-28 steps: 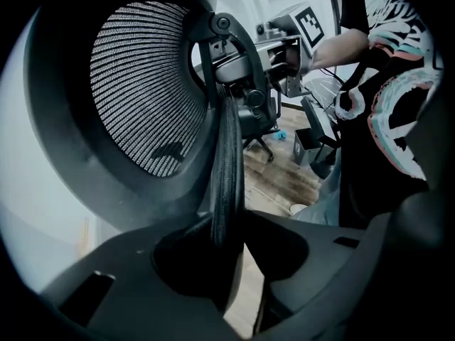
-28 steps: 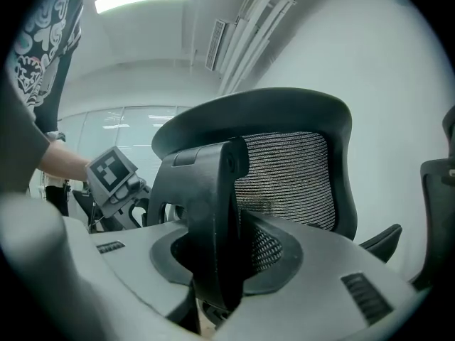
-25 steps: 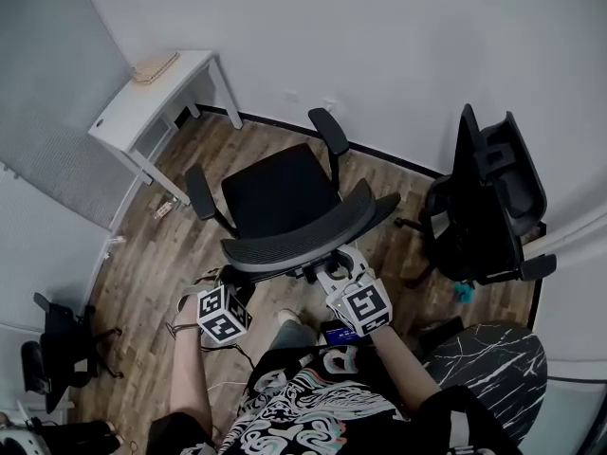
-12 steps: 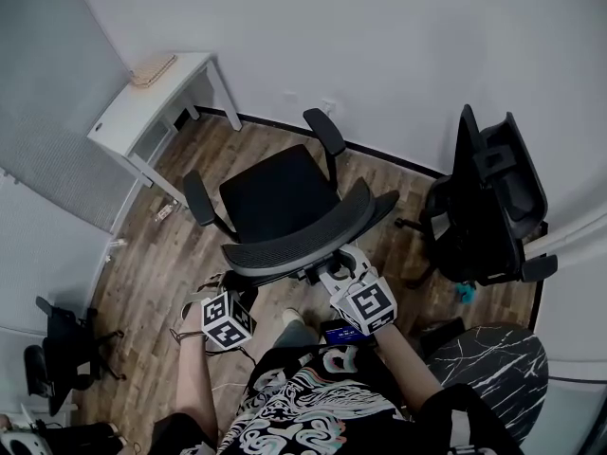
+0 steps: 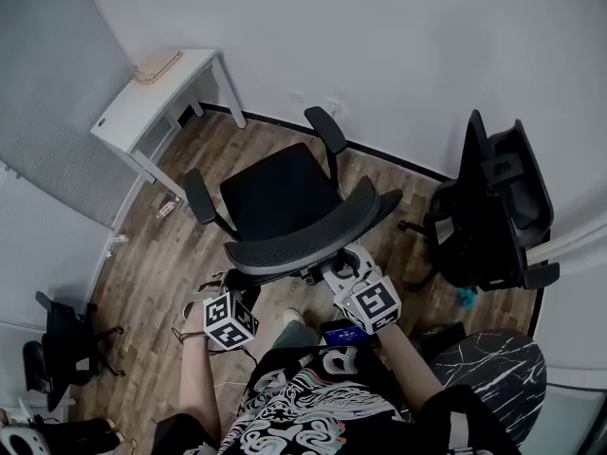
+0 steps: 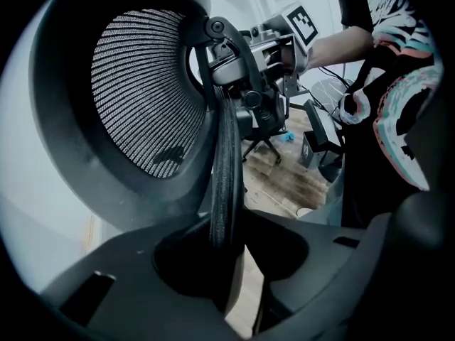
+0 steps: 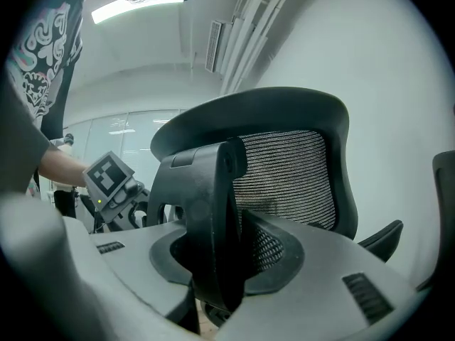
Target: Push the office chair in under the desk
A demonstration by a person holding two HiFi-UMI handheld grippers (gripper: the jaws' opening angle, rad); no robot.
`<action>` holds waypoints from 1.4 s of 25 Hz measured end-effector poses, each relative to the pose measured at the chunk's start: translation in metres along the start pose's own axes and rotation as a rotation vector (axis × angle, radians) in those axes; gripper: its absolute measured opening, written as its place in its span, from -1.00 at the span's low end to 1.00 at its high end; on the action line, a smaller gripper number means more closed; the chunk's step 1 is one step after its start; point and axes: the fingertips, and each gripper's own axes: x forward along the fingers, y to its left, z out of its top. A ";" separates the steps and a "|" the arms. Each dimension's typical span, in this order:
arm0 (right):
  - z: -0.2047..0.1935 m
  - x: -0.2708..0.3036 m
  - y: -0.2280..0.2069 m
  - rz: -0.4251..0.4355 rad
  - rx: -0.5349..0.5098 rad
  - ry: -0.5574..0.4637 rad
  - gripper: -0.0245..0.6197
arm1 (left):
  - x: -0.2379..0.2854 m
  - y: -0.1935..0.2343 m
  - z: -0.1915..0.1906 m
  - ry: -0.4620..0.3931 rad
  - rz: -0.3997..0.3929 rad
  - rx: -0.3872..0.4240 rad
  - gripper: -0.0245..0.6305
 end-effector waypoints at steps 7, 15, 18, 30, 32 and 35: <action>0.003 0.012 -0.002 -0.004 0.001 0.000 -0.60 | 0.003 0.012 -0.006 -0.045 0.014 0.009 -0.45; 0.002 0.024 0.003 0.004 -0.001 -0.008 -0.60 | 0.004 0.020 -0.015 -0.068 0.043 0.017 -0.47; 0.001 0.028 0.004 0.001 0.001 -0.004 -0.60 | 0.005 0.023 -0.018 -0.075 0.065 0.029 -0.47; 0.004 0.060 0.006 0.008 0.015 0.009 -0.60 | 0.008 0.043 -0.035 -0.145 0.017 0.010 -0.48; 0.004 0.067 0.005 0.008 0.018 0.005 -0.59 | 0.008 0.047 -0.038 -0.166 0.023 0.005 -0.49; 0.003 0.078 0.009 0.015 0.024 0.000 -0.59 | 0.008 0.055 -0.047 -0.173 0.035 0.018 -0.50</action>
